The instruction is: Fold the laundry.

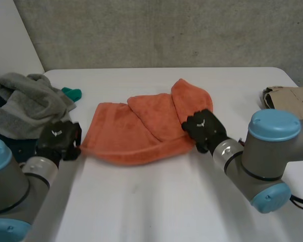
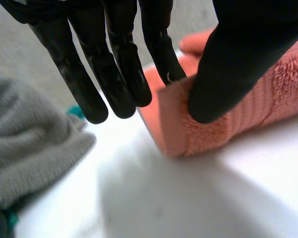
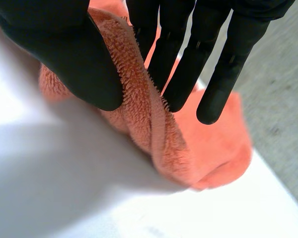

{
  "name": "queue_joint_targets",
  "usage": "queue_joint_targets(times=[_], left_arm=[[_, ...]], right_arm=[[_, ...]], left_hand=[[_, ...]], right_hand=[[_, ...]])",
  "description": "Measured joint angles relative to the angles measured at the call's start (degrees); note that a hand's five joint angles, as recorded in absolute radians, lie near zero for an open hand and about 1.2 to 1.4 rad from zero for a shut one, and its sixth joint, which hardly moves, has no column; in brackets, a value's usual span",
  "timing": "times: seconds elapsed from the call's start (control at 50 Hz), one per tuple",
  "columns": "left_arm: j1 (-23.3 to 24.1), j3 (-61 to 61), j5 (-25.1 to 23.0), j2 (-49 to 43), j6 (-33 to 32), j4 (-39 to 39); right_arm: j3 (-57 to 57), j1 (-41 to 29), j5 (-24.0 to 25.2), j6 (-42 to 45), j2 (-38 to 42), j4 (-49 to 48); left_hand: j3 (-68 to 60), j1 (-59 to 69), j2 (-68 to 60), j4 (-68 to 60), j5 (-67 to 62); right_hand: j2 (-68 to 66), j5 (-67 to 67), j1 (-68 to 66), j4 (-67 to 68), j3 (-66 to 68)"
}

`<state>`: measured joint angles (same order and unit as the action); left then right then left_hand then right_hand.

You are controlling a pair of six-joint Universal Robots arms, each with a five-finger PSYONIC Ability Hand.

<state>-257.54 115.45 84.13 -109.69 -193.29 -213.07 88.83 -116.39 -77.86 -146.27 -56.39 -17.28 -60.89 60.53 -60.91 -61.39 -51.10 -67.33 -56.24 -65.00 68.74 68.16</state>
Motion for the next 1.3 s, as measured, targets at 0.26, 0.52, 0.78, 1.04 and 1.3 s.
queue_joint_targets(times=[0.26,0.52,0.78,1.04,1.3], left_arm=[[3.75,-0.13,0.69,2.36,-5.31,5.77],[4.52,-1.22,1.03,-2.52,-11.22,5.37],[6.82,-4.73,1.05,-5.07,-11.32,5.99],[12.53,-3.61,6.56,2.36,-4.37,12.46],[20.29,-11.51,16.39,-2.28,7.86,16.52]], right_arm=[[-0.82,0.01,-0.73,-6.46,-3.68,3.19],[-3.66,0.46,-1.56,-12.29,-3.06,6.85],[-7.95,0.11,-3.6,-20.02,-2.72,9.85],[-9.18,-1.69,-3.65,-19.73,-2.58,11.59],[-9.94,-3.79,-3.48,-23.66,-7.47,15.31]], left_hand=[[27.47,-27.27,27.79,28.6,28.8],[26.56,-25.88,26.38,26.78,26.27],[16.12,-15.81,16.1,16.57,16.53],[42.66,-41.85,42.69,43.41,43.75],[43.31,-43.28,43.39,44.13,44.66]], right_hand=[[0.0,0.0,0.0,0.01,0.0],[0.0,0.0,0.0,0.01,0.0],[0.0,0.0,0.0,0.02,0.0],[0.0,0.0,0.0,0.02,0.0],[0.0,0.0,0.0,0.02,0.0]])
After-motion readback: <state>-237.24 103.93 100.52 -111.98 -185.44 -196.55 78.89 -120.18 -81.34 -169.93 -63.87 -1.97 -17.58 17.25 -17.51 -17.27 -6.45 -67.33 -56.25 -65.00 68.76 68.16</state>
